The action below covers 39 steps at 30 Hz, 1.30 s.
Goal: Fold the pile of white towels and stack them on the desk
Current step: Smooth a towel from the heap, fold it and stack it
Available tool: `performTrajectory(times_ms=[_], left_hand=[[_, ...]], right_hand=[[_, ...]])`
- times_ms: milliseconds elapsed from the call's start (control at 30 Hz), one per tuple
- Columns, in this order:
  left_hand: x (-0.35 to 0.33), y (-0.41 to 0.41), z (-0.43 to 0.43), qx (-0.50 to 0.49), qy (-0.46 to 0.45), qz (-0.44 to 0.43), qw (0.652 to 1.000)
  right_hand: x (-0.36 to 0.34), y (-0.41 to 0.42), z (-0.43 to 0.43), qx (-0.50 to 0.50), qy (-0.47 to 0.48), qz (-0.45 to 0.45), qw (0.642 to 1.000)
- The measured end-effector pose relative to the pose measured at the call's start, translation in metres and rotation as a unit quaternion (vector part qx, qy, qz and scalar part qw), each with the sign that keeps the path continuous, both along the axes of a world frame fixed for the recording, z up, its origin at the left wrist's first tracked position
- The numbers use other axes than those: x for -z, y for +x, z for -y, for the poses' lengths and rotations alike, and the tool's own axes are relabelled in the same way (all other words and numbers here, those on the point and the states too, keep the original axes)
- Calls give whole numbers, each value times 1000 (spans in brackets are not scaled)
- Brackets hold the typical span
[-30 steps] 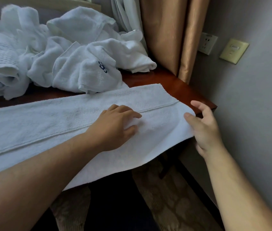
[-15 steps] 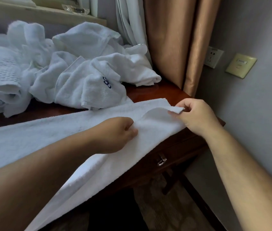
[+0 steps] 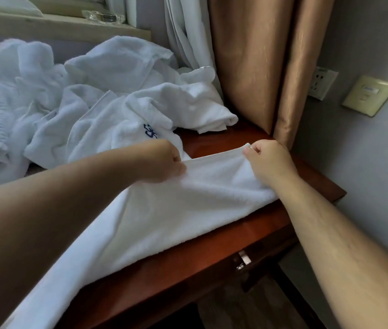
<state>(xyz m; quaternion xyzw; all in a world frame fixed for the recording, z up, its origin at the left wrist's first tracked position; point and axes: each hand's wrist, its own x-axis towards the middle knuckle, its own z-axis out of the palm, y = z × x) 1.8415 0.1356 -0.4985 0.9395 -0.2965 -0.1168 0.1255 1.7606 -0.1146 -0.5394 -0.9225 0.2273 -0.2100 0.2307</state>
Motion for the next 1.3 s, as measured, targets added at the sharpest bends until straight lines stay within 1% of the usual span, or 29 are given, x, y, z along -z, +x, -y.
performTrajectory(times_ms=[67, 133, 200, 233, 300, 367, 433, 500, 567, 633, 700, 900, 1000, 1100, 1233, 1300], left_hand=[[9, 7, 5, 10, 23, 34, 999], [22, 10, 9, 18, 33, 43, 998], [33, 11, 8, 19, 10, 30, 999], [36, 10, 6, 17, -9, 25, 999], [39, 6, -6, 13, -46, 16, 999], [38, 0, -27, 5, -83, -2, 996], [37, -10, -56, -8, -126, -17, 992], [38, -23, -90, -26, -159, -11, 987], [38, -37, -128, -52, -168, 12, 984], [37, -50, -167, -83, -171, 45, 981], [33, -63, -207, -121, -181, 74, 973], [37, -114, -303, -201, -207, 117, 950], [50, -138, -333, -222, -207, 140, 942], [64, -150, -355, -237, -202, 152, 938], [82, -156, -365, -213, -109, 167, 956], [83, -155, -364, -199, -88, 177, 960]], right_hand=[[4, 6, 2, 22, -25, -33, 999], [9, 8, 3, 38, -44, -65, 996], [14, 7, 0, 56, -62, -83, 993], [14, 5, -2, 67, -87, -77, 991], [14, 3, -9, 77, -142, -38, 986], [12, 1, -23, 54, -169, 18, 984], [10, 0, -48, -9, -158, 71, 985], [10, -2, -81, -114, -140, 119, 976], [11, -5, -121, -235, -135, 161, 949], [13, -11, -162, -347, -122, 193, 910], [13, -18, -200, -434, -109, 208, 870], [11, -38, -288, -617, -111, 148, 765], [13, -53, -325, -685, -142, 117, 705], [16, -64, -349, -711, -219, 123, 657], [18, -68, -360, -718, -294, 123, 618], [20, -67, -362, -720, -316, 127, 605]])
